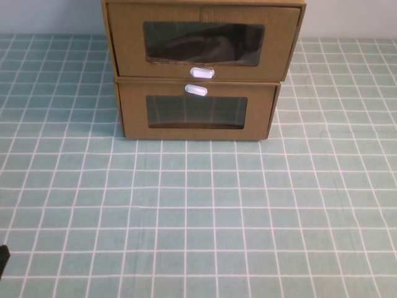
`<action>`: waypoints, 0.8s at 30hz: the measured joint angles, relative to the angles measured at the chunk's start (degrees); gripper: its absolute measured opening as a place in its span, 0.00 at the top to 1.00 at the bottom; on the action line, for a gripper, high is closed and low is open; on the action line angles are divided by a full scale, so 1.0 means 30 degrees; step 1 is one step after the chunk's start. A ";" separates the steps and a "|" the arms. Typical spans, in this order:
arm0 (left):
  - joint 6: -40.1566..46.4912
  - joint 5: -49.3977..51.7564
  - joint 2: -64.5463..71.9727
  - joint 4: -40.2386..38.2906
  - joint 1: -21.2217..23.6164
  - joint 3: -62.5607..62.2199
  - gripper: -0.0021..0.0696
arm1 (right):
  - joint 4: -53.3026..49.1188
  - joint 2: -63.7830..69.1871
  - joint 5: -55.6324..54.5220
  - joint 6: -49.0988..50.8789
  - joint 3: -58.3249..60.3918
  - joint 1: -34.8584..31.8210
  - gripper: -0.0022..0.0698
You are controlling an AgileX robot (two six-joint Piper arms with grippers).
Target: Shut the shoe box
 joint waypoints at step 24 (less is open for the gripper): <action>-0.0142 -0.0377 0.0000 -0.0045 0.0000 0.0296 0.98 | -0.1244 0.0000 0.0060 -0.0073 0.3228 -0.0053 0.99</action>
